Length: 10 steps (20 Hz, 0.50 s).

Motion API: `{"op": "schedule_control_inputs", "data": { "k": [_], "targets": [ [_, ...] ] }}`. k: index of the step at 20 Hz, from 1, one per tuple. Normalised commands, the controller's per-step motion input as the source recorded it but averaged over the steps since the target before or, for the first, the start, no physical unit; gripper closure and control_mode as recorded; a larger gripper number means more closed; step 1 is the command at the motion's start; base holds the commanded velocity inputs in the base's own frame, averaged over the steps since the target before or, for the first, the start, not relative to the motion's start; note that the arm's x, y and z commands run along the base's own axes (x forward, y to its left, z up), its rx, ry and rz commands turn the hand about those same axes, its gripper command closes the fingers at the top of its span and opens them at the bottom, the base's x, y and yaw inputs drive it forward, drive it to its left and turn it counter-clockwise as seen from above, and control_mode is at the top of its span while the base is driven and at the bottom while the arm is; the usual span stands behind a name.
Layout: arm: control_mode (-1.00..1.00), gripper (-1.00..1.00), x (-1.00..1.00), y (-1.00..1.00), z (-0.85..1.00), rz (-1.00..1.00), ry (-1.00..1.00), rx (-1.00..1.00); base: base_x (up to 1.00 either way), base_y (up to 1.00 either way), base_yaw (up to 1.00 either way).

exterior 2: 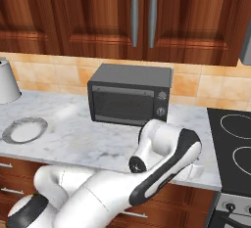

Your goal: Pull the toaster oven rack outwards. Pick up the baguette from the plate and place it on the toaster oven rack. Close the toaster oven door fully and set the temperature to the lowest setting.

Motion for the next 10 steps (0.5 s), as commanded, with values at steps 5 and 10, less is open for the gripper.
{"op": "schedule_control_inputs", "data": {
  "k": [5, 10],
  "targets": [
    [-1.0, -1.0, -0.13, 0.13, 0.09, -0.24, -0.54, 0.17, 0.0, 0.0, 0.0],
    [-1.0, -1.0, 0.0, 0.07, 0.0, -0.1, -0.11, 0.0, 0.0, 0.0, 0.0]
  ]
}}
